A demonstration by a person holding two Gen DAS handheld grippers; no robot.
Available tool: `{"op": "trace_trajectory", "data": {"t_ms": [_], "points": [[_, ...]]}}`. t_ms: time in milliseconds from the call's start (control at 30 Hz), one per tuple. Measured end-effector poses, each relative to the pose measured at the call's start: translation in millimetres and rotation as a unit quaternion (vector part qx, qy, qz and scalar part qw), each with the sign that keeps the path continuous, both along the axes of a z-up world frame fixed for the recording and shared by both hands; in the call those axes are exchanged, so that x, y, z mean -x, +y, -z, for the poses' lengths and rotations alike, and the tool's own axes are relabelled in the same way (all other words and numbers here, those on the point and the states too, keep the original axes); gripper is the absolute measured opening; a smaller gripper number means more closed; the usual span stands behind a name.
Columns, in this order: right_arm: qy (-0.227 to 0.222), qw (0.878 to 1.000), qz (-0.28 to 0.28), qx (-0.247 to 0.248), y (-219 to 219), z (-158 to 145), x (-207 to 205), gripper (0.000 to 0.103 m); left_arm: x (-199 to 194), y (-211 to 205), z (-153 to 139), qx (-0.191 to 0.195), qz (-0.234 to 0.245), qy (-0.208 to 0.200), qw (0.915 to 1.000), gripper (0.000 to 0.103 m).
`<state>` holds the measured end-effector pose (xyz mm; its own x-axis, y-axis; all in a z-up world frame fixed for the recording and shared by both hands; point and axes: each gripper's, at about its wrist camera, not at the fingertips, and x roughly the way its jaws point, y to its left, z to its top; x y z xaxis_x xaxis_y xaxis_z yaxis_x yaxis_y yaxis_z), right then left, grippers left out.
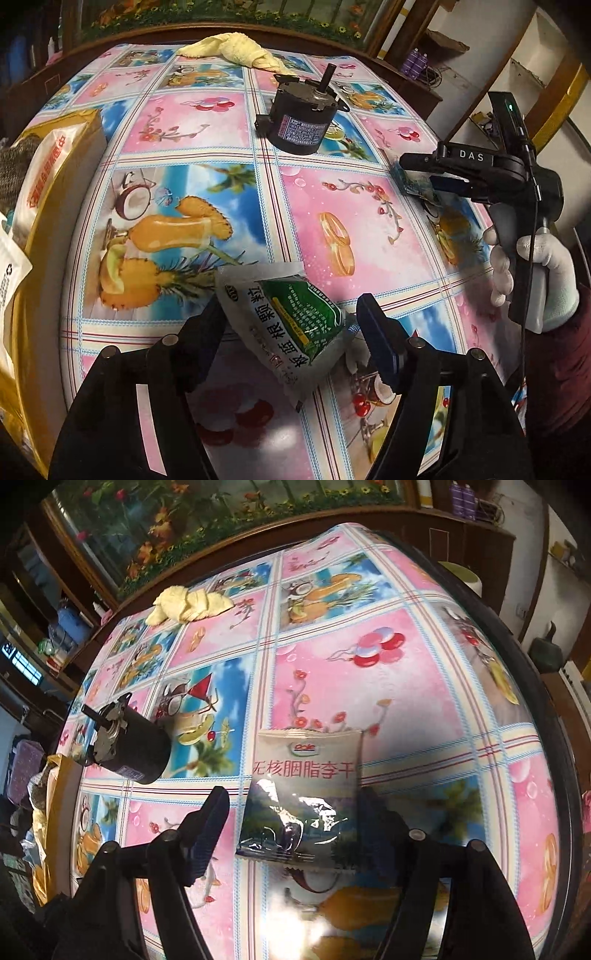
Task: Organize soft objects
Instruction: 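Grasp the green packet with the left tool while the right tool grasps the prune snack bag, then carry the green packet and prune bag into the tray and open both tools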
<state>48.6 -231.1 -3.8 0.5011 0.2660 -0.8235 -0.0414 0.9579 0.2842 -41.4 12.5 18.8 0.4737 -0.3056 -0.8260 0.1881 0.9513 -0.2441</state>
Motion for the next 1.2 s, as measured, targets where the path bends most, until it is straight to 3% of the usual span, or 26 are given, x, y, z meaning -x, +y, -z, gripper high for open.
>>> {"op": "trace_trajectory", "data": {"t_ms": [133,233,267,300,333,367,533,800,1000,1200], "points": [[0.000,0.999,-0.012,0.039,14.6,1.7,-1.8,0.076,0.8,-20.3,3.8,-0.071,0.017,-0.024,0.9970,0.072],[-0.009,0.995,-0.030,0.095,29.5,4.7,2.4,0.076,7.7,-29.4,8.8,-0.111,0.035,-0.049,0.9920,0.071],[-0.013,0.993,-0.036,0.114,34.0,6.0,4.5,0.076,9.1,-28.7,8.1,-0.109,0.038,-0.051,0.9920,0.068],[-0.015,0.991,-0.040,0.127,37.1,6.8,5.9,0.076,9.9,-25.9,5.9,-0.096,0.043,-0.054,0.9930,0.049],[-0.018,0.990,-0.042,0.133,38.8,7.1,7.8,0.072,10.3,-22.7,4.5,-0.082,0.048,-0.051,0.9942,0.047],[-0.021,0.991,-0.041,0.129,38.5,6.5,8.9,0.067,9.9,-19.5,3.7,-0.072,0.049,-0.047,0.9951,0.047],[-0.022,0.996,-0.033,0.079,28.4,2.9,15.9,0.063,15.4,-0.7,-1.4,-0.025,0.044,-0.038,0.9980,0.047],[-0.029,0.999,-0.028,0.008,23.9,-17.4,43.0,0.063,42.3,45.9,-41.7,0.031,0.000,-0.073,0.9968,0.047],[-0.055,0.995,-0.086,-0.020,68.7,-43.0,62.4,0.063,67.2,107.5,-60.2,0.054,-0.072,-0.089,0.9920,0.047],[-0.062,0.982,-0.170,-0.054,142.7,-60.2,77.5,0.063,93.4,177.6,-62.2,0.048,-0.155,-0.098,0.9819,0.048]]}}
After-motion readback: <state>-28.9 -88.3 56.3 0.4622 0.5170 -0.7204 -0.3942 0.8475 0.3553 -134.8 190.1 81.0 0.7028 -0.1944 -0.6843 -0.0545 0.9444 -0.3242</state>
